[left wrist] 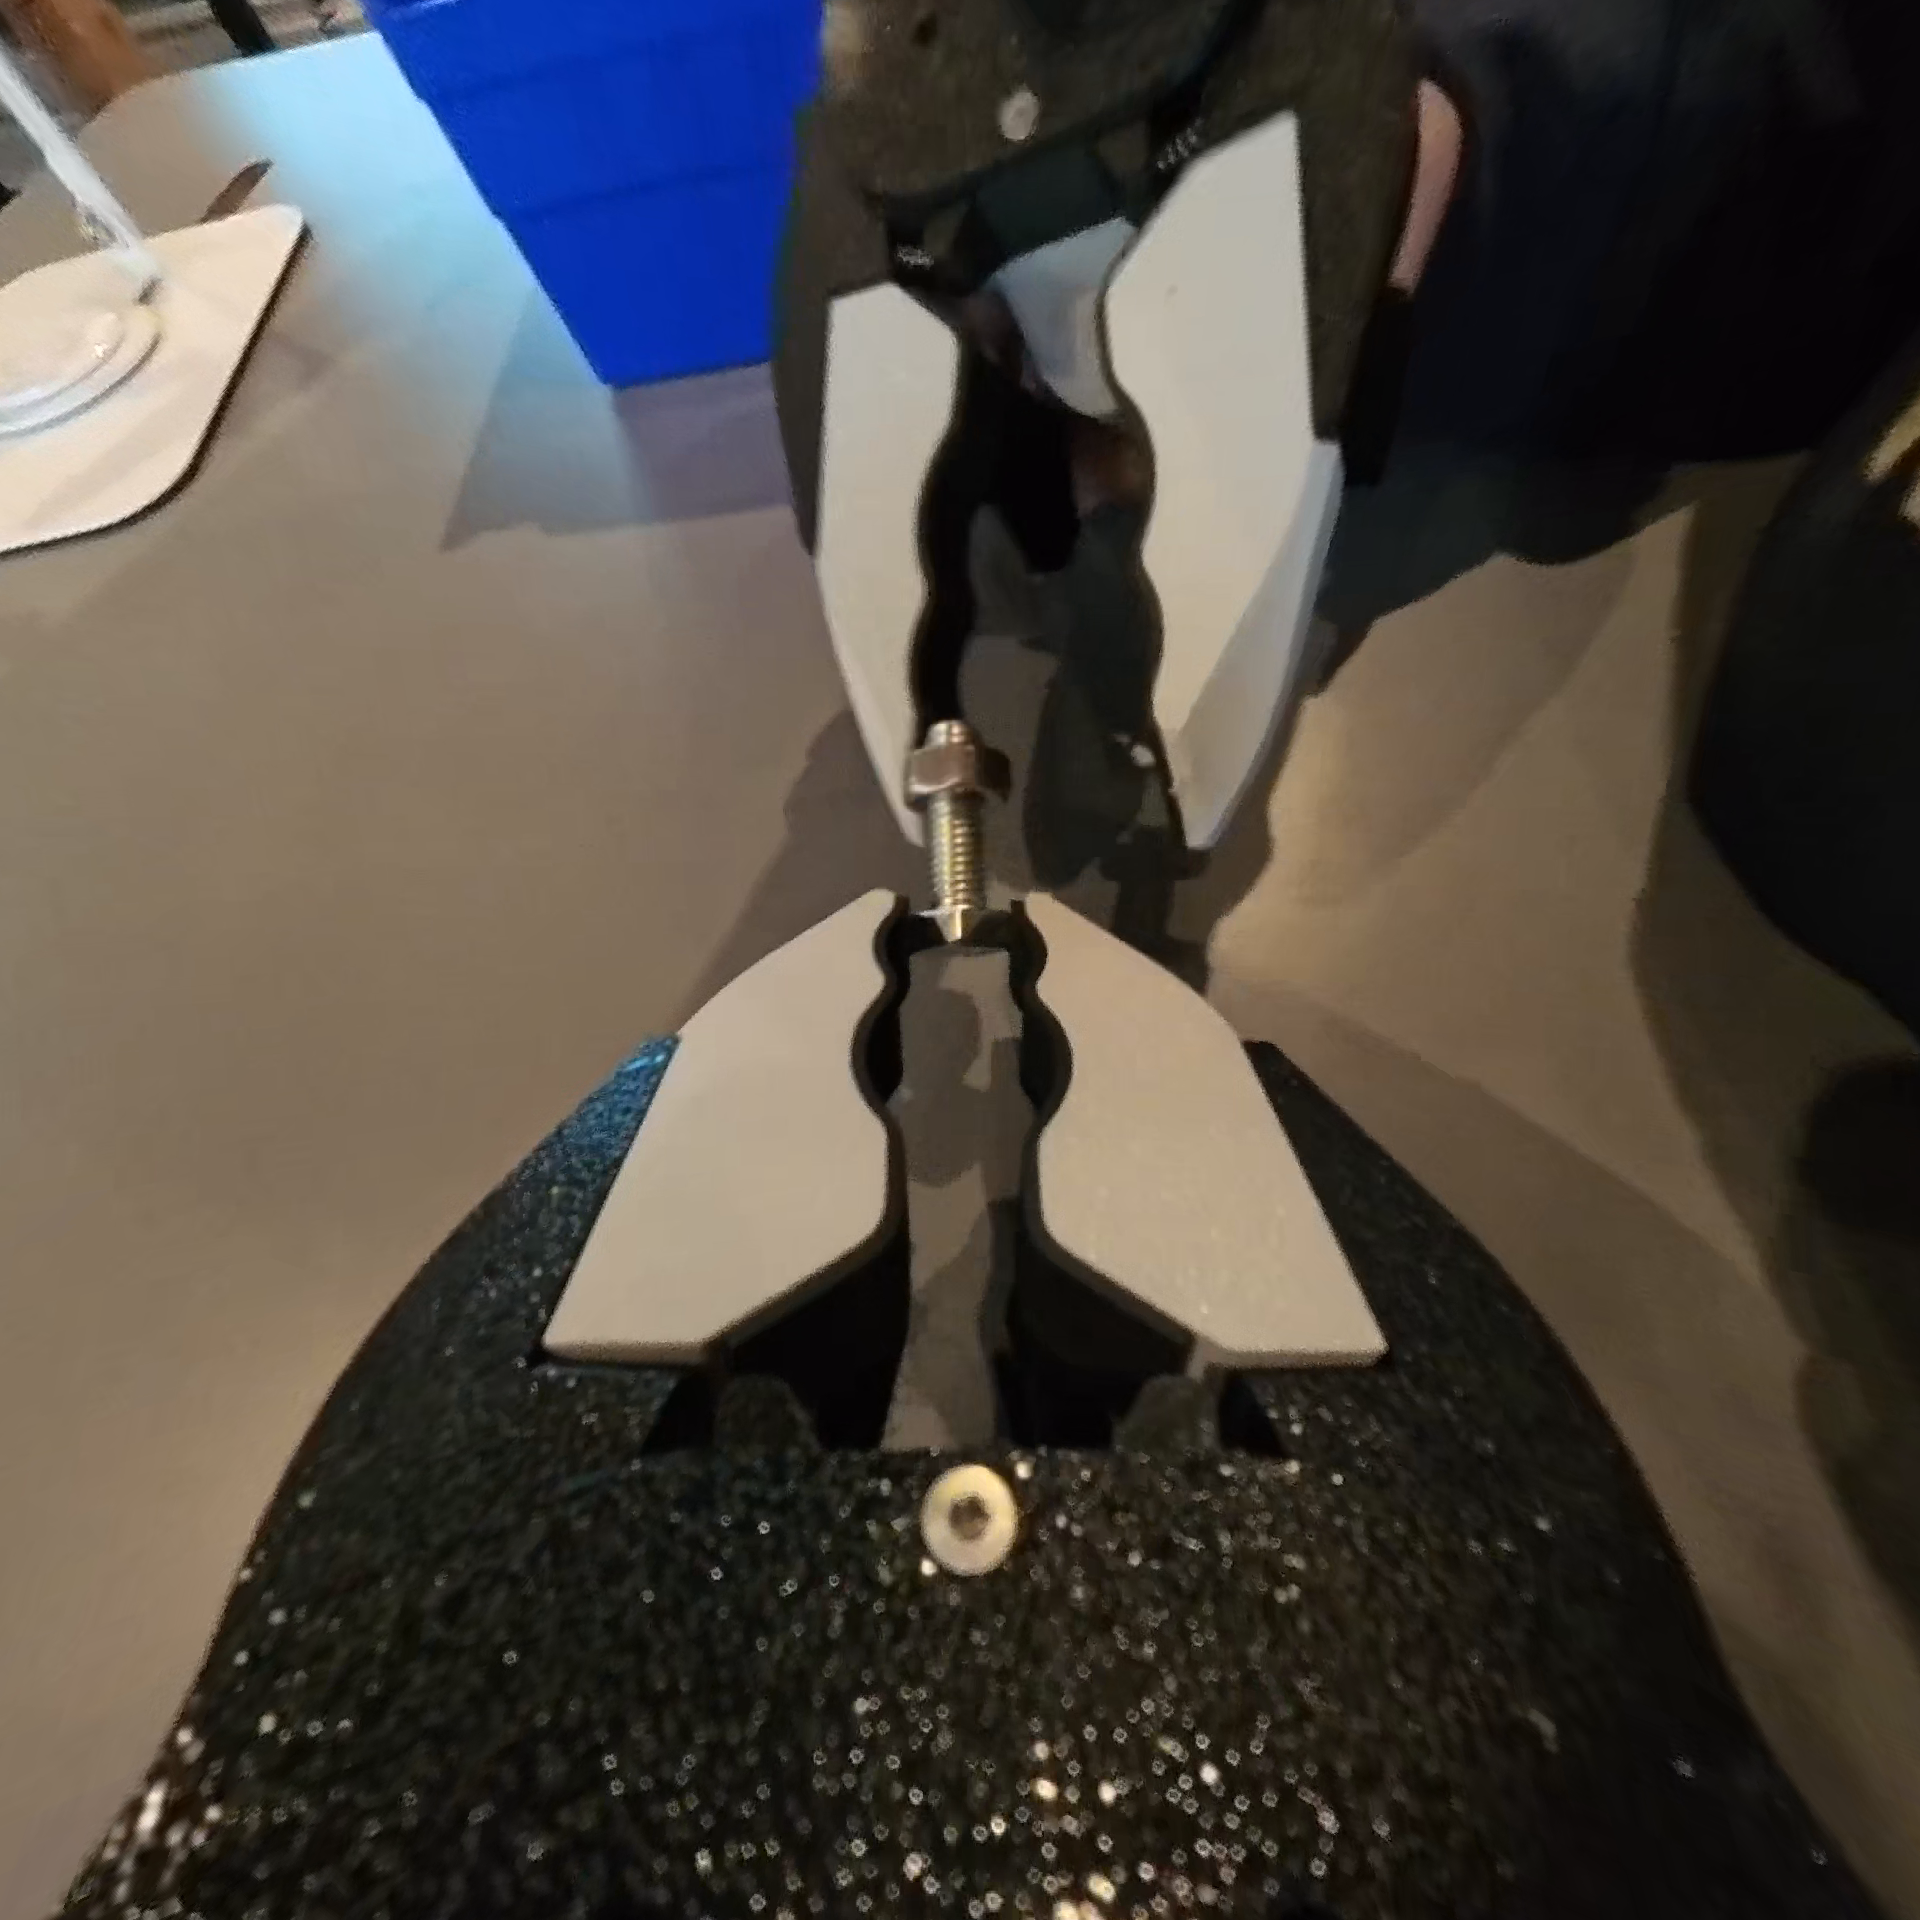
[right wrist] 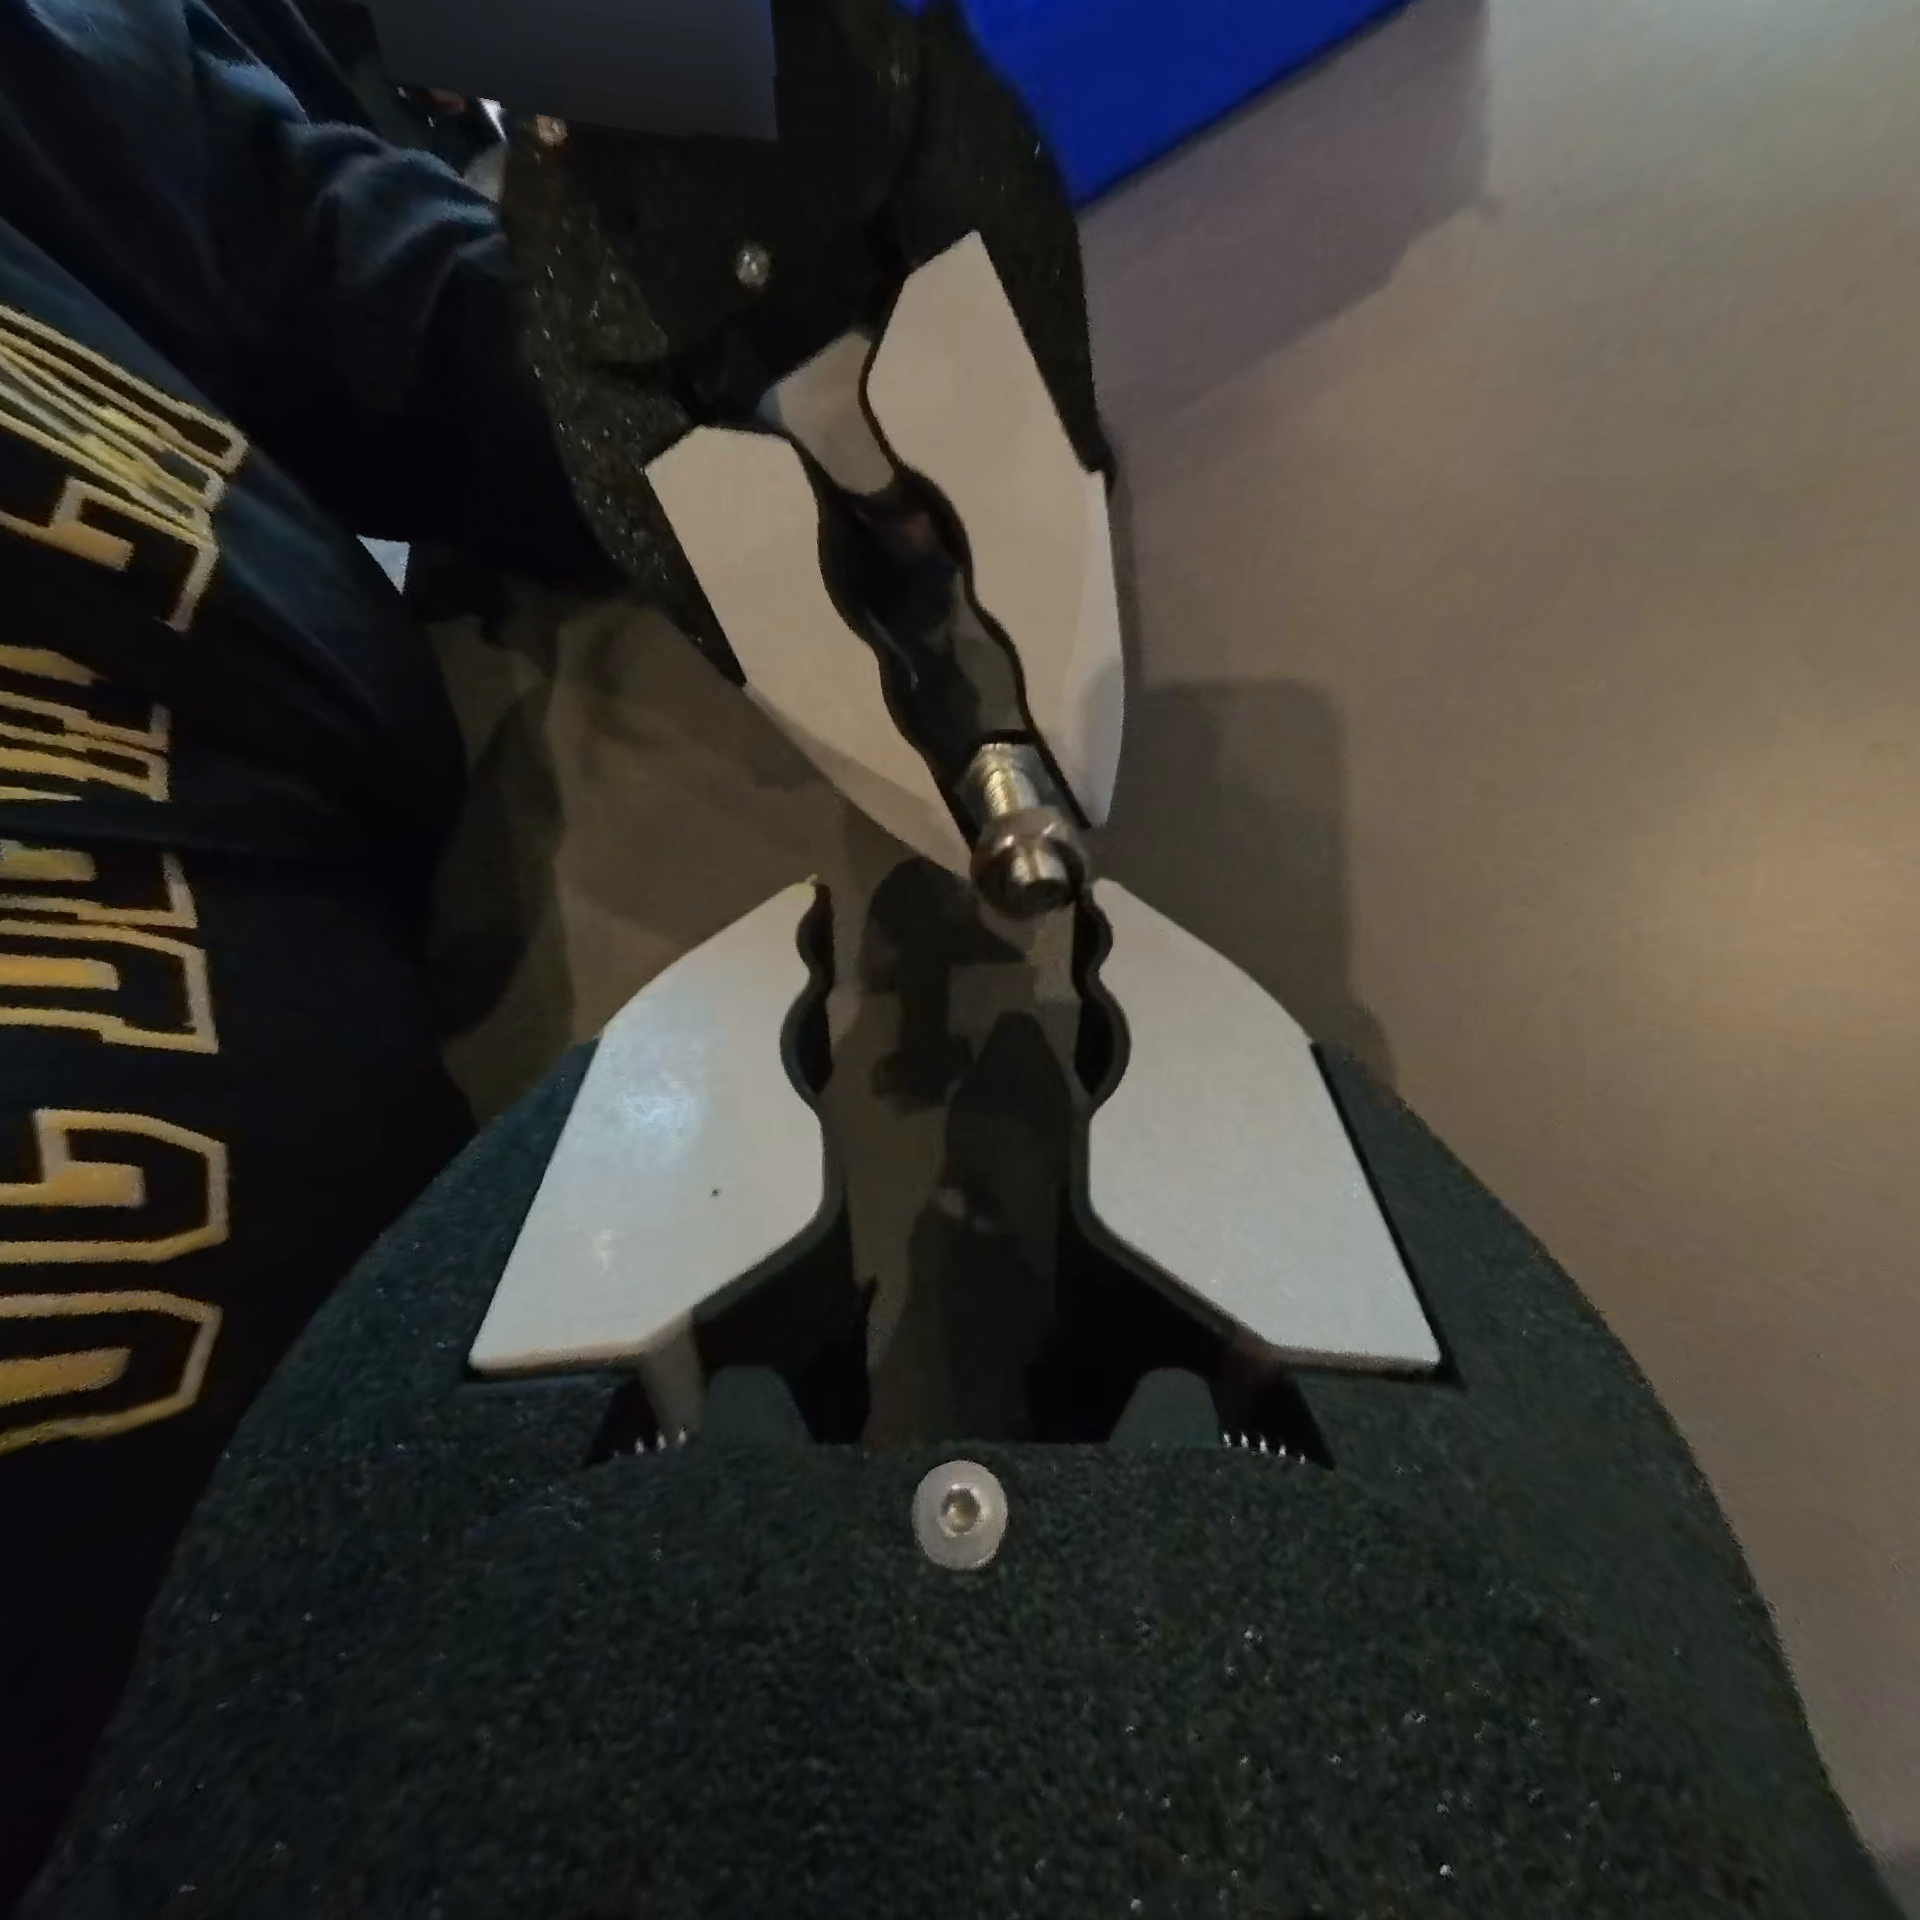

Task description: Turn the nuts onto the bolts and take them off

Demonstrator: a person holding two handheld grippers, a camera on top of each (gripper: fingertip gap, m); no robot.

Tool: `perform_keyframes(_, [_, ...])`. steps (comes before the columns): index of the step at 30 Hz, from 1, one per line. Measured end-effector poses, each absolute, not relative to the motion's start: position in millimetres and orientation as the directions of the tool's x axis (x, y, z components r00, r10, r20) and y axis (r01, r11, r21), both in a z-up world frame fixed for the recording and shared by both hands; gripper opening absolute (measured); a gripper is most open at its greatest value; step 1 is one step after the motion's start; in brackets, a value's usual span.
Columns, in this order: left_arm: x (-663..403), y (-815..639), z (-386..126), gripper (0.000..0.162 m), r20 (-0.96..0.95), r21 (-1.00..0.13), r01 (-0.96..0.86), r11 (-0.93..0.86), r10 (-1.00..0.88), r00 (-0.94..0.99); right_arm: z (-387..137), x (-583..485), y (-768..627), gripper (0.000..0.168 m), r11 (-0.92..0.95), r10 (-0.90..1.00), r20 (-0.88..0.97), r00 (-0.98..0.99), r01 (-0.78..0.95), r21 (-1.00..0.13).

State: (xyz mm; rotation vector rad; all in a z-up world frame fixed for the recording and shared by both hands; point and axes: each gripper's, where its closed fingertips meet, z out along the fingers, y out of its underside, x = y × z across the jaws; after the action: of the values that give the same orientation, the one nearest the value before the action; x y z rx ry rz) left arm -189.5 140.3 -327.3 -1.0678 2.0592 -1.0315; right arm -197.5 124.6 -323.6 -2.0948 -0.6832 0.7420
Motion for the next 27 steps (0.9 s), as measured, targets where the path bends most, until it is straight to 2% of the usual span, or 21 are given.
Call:
perform_keyframes(4, [-190,136,-332,0.017,-0.197,-0.814,-0.385,0.434,-0.831,-0.52,-311,-202,125,0.046,-0.483,0.707,-0.26,0.658,0.181,-0.857])
perform_keyframes(7, [-189,137,-331,0.017,-0.202,-0.819,-0.379,0.43,-0.836,-0.51,-300,-210,120,0.041,-0.432,0.754,-0.249,0.608,0.173,-0.885])
perform_keyframes(14, [-187,143,-321,0.017,-0.193,-0.856,-0.349,0.381,-0.862,-0.468,-305,-208,112,0.023,-0.476,0.76,-0.286,0.583,0.201,-0.856])
perform_keyframes(22, [-188,143,-312,0.017,-0.136,-0.892,-0.322,0.317,-0.868,-0.477,-312,-200,122,0.029,-0.488,0.716,-0.254,0.65,0.207,-0.848])
perform_keyframes(23, [-189,142,-311,0.017,-0.131,-0.896,-0.314,0.315,-0.862,-0.49,-312,-198,125,0.037,-0.487,0.702,-0.242,0.67,0.203,-0.849])
perform_keyframes(27, [-189,137,-318,0.017,-0.174,-0.869,-0.322,0.374,-0.842,-0.51,-306,-199,126,0.044,-0.461,0.708,-0.243,0.663,0.175,-0.87])
